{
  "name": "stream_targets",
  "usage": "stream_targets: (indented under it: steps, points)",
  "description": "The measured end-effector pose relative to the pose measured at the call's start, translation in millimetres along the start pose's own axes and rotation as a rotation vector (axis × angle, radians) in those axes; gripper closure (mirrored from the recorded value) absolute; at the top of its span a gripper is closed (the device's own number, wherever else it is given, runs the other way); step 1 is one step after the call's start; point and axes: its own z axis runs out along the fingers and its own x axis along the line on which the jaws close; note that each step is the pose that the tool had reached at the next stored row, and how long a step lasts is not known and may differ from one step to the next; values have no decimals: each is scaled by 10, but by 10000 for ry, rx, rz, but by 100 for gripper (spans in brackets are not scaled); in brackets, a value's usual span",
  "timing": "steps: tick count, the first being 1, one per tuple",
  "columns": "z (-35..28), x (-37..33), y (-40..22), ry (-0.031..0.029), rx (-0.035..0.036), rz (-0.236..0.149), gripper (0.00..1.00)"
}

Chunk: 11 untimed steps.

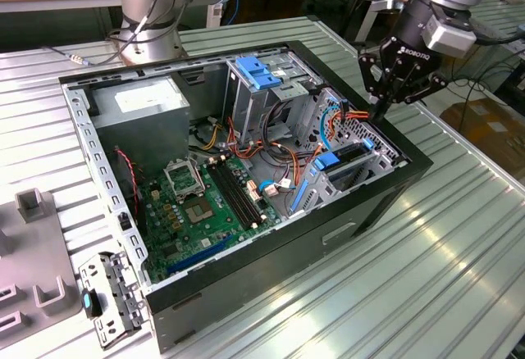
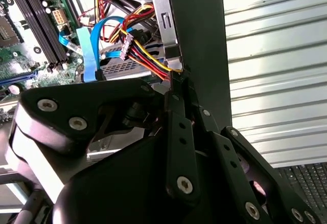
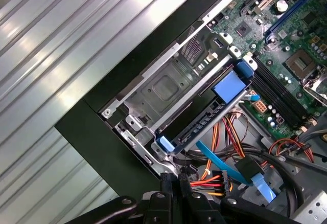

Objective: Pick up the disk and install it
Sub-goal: 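Insert the first disk wire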

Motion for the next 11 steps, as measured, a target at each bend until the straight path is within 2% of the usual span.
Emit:
stream_targets:
  steps: [11]
  points:
    - [0,-1,0,-1,0,9,83]
